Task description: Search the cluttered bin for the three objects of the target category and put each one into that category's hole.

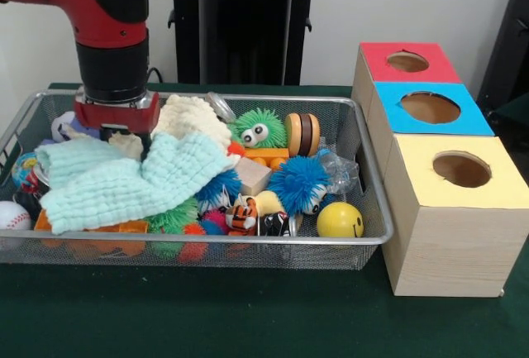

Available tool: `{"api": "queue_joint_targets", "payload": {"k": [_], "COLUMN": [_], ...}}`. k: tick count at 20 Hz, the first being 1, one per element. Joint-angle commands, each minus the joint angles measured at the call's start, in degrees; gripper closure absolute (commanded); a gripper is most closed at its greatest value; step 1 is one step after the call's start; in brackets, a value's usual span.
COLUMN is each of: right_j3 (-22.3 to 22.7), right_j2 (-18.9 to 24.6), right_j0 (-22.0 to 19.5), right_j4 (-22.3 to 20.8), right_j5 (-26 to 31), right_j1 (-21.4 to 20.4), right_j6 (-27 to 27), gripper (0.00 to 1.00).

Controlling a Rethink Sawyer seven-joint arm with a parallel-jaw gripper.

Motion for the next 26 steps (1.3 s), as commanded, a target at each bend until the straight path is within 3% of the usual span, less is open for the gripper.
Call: {"api": "queue_joint_targets", "payload": {"k": [1,3,5,14,15,22,26], "right_j3": [3.7,1.9,0.5,0.3,0.4,3.0,7.5], "right_j2": [7.1,6.7,6.2,7.0,7.6,9.0,13.3], "right_j0": [-1.0,-1.2,-0.8,-0.8,-1.4,-1.0,-3.9], "right_j4": [-4.9,-7.7,-9.0,-8.3,-8.2,-4.2,0.9], "right_j5": [-6.6,-12.1,-13.9,-9.6,-9.1,-3.5,0.8], "right_j1": [7.7,11.0,12.7,12.5,12.6,8.8,6.3], "right_j6": [-3.1,-2.5,-1.9,-3.3,-3.9,-3.4,-2.2], "gripper": [0.0,0.0,0.0,0.0,1.0,1.0,1.0]}}
